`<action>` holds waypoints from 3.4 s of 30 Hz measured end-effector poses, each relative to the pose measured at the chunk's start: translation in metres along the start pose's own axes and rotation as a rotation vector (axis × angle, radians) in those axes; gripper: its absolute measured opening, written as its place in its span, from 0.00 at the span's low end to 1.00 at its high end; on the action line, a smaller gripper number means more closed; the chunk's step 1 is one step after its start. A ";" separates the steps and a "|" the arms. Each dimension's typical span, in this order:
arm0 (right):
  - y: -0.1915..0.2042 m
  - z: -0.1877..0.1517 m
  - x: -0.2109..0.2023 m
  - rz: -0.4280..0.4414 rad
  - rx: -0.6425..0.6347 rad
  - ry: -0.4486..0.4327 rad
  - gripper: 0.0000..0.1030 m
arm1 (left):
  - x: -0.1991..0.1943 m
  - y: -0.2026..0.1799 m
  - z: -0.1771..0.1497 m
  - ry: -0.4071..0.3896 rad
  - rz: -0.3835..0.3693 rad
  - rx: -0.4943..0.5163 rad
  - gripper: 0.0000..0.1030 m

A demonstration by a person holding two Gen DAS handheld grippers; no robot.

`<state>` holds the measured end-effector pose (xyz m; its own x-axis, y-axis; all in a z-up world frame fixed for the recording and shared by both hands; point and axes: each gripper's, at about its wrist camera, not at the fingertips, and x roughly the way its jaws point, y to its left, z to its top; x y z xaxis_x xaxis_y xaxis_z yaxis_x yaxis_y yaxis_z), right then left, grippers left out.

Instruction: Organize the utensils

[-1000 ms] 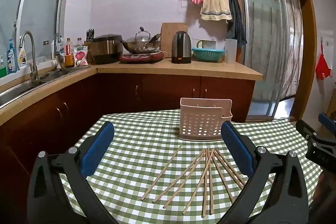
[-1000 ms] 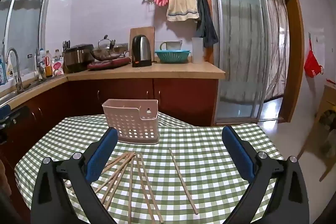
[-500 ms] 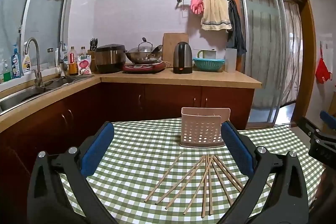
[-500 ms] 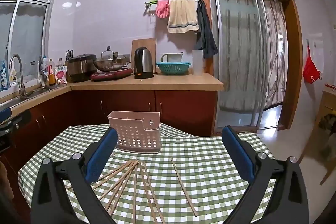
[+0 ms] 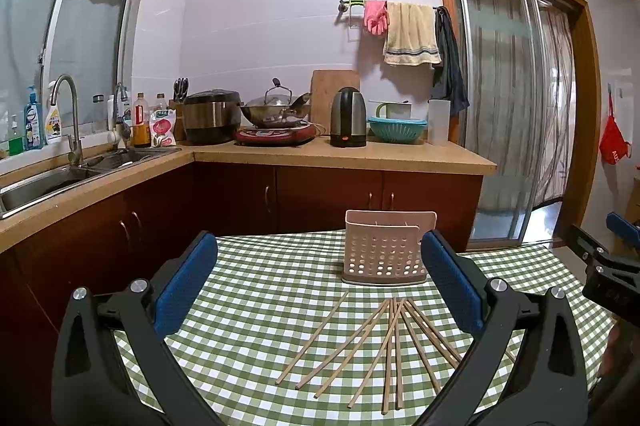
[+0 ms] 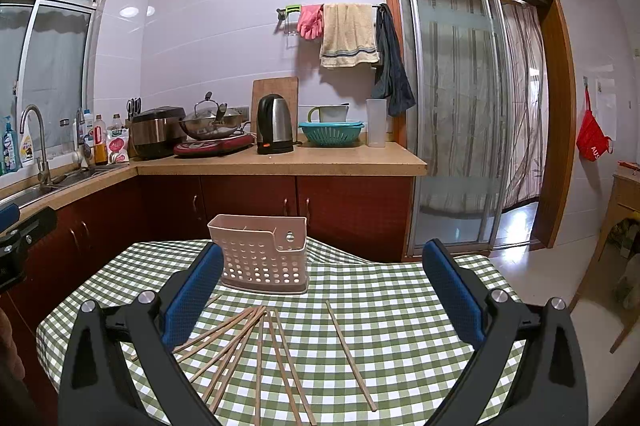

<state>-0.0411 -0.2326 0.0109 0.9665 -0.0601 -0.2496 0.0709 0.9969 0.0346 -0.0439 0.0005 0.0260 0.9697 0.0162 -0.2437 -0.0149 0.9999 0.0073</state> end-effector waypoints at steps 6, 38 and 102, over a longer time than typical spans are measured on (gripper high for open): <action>0.001 0.000 -0.001 -0.001 -0.004 0.000 0.94 | -0.001 0.002 -0.001 -0.001 0.000 -0.002 0.96; 0.005 -0.005 0.000 0.002 -0.006 -0.007 0.94 | -0.001 0.005 -0.004 0.002 -0.003 -0.006 0.96; -0.032 -0.158 0.131 0.061 0.016 0.359 0.94 | 0.165 0.063 -0.181 0.578 -0.072 0.053 0.28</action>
<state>0.0447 -0.2647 -0.1755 0.8213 0.0245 -0.5700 0.0219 0.9970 0.0744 0.0713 0.0672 -0.1894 0.6774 -0.0378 -0.7346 0.0732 0.9972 0.0162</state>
